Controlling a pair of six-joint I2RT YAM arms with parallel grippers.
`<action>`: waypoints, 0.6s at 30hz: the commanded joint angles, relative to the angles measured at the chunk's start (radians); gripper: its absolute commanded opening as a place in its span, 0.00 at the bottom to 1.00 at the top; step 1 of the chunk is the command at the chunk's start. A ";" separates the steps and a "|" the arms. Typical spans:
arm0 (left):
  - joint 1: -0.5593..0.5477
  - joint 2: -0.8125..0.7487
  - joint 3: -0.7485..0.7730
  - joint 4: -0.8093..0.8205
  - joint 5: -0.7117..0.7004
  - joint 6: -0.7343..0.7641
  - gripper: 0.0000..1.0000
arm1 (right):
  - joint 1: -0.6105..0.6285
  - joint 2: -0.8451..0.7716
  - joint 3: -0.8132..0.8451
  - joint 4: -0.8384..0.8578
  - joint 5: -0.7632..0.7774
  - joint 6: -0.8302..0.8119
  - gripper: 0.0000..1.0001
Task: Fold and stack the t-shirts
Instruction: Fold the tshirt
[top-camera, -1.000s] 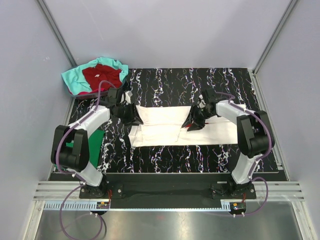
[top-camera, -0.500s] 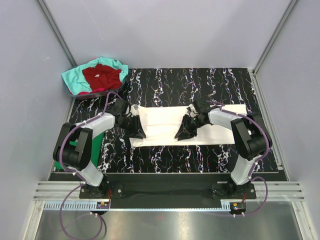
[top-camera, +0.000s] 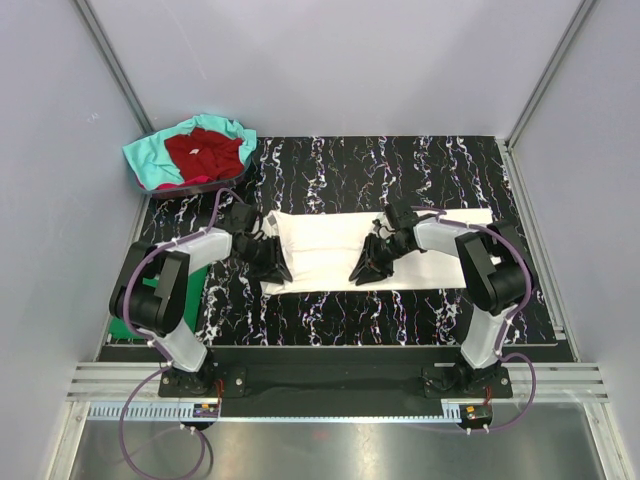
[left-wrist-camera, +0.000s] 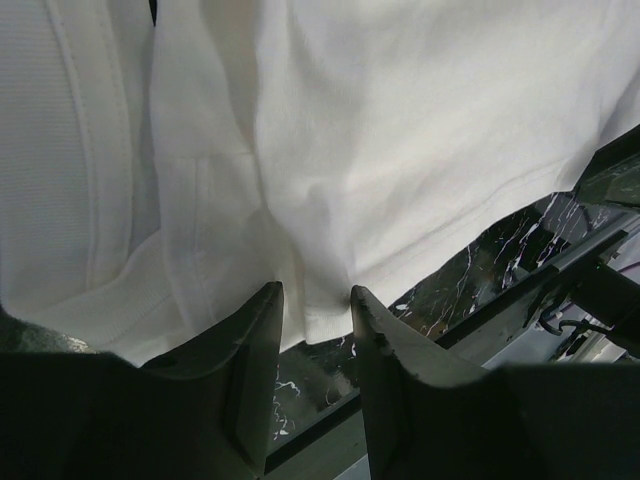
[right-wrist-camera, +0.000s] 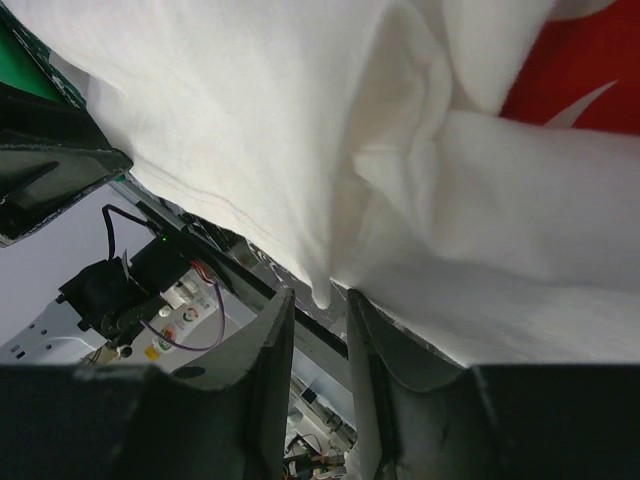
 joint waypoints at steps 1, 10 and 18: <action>0.003 0.017 0.001 0.049 0.032 -0.014 0.38 | 0.001 0.018 0.000 0.024 -0.006 -0.006 0.34; 0.003 -0.012 0.023 0.022 0.023 -0.023 0.26 | 0.001 0.023 0.017 0.029 -0.012 -0.001 0.22; 0.003 -0.045 0.100 -0.067 -0.001 -0.023 0.21 | 0.003 -0.009 0.057 -0.046 0.029 -0.004 0.00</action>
